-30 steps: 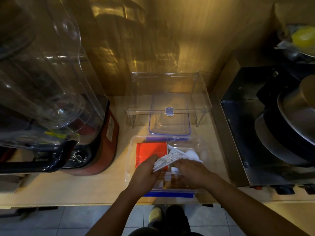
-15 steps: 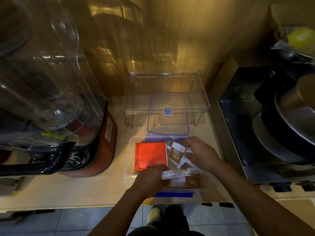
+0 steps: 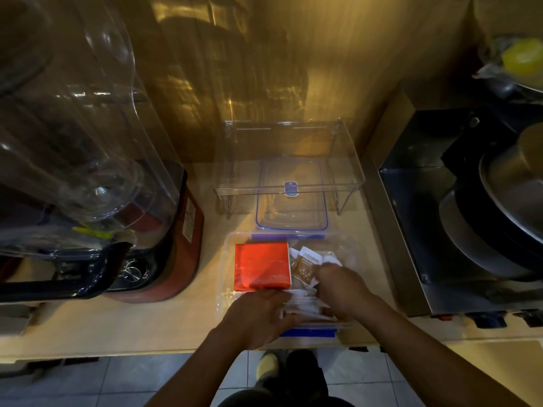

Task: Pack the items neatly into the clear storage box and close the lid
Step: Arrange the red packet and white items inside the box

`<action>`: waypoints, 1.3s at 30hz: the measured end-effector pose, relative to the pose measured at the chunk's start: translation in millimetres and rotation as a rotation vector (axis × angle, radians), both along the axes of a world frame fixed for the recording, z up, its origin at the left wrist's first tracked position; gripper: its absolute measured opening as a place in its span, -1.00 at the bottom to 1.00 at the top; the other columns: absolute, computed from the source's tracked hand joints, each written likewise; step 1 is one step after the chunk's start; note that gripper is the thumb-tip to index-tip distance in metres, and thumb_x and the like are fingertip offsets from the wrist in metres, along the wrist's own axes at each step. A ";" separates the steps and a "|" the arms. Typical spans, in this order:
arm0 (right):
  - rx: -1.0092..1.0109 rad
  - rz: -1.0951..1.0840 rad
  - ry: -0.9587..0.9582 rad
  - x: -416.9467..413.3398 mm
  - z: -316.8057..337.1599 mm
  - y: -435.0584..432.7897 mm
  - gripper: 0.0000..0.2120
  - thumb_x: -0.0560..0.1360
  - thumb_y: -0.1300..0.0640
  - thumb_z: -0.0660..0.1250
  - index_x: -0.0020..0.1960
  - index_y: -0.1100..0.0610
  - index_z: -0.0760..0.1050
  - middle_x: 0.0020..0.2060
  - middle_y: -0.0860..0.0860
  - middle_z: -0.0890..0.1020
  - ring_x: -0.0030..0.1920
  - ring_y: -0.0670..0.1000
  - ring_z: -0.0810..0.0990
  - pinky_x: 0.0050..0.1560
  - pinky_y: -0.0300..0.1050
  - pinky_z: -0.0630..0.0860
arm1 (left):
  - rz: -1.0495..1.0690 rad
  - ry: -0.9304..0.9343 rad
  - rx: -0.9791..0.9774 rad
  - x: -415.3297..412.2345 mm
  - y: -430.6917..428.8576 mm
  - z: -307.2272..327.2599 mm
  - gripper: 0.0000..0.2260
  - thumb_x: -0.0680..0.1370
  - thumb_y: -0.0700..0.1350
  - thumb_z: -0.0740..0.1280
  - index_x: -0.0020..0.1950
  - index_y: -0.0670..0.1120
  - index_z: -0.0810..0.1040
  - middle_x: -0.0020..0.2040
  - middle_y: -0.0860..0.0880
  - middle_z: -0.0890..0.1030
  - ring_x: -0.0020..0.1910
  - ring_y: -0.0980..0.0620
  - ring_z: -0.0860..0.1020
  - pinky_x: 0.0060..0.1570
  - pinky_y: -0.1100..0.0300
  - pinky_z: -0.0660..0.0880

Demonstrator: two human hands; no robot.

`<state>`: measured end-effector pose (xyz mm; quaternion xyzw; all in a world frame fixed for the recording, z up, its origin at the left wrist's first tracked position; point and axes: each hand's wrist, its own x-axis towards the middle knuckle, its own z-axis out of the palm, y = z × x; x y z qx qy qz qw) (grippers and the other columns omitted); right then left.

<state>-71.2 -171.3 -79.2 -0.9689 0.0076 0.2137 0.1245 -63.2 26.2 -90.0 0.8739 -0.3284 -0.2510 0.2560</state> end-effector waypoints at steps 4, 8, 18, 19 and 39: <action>-0.175 -0.082 -0.110 9.2 2.7 1.6 -0.51 0.38 0.07 0.43 0.25 0.15 0.38 0.13 0.12 0.53 0.05 0.08 0.58 -0.06 -0.09 0.53 | -0.059 -0.060 0.042 1.8 -1.0 -2.3 -0.55 0.54 0.29 0.07 0.32 0.13 0.41 0.27 0.07 0.55 0.22 0.10 0.49 0.22 0.12 0.44; -0.206 -0.134 -0.021 10.3 -0.6 1.4 -0.57 0.41 0.07 0.40 0.21 0.18 0.40 0.12 0.13 0.56 0.06 0.07 0.58 -0.04 -0.13 0.49 | -0.070 -0.090 0.067 1.3 0.5 -5.1 -0.51 0.53 0.32 0.03 0.32 0.11 0.42 0.28 0.08 0.55 0.23 0.11 0.48 0.24 0.13 0.40; -0.148 -0.252 -0.165 6.3 17.3 -9.9 -0.83 0.49 0.10 0.29 0.04 0.14 0.48 -0.04 0.10 0.63 -0.07 0.09 0.61 -0.17 -0.12 0.47 | 0.097 -0.049 -0.021 -1.2 1.4 -1.5 -0.61 0.50 0.28 0.13 0.13 0.10 0.52 0.03 0.06 0.66 -0.05 0.12 0.59 -0.04 0.16 0.54; -0.120 -0.255 -0.212 3.3 16.5 -10.7 -0.84 0.50 0.10 0.28 0.04 0.13 0.47 -0.07 0.09 0.63 -0.10 0.07 0.62 -0.18 -0.13 0.48 | 0.156 -0.052 -0.056 -1.8 2.2 -1.7 -0.67 0.52 0.24 0.14 0.07 0.09 0.54 -0.04 0.06 0.67 -0.12 0.13 0.60 -0.10 0.18 0.53; -0.190 -0.077 0.095 -3.6 -7.4 8.3 -0.75 0.53 0.16 0.21 0.19 0.13 0.47 0.13 0.09 0.59 0.08 0.07 0.60 -0.03 -0.11 0.50 | 0.062 -0.219 0.064 -3.7 -0.8 -14.6 -0.59 0.57 0.17 0.04 -0.06 0.00 0.61 -0.08 0.04 0.68 -0.13 0.10 0.60 -0.08 0.16 0.53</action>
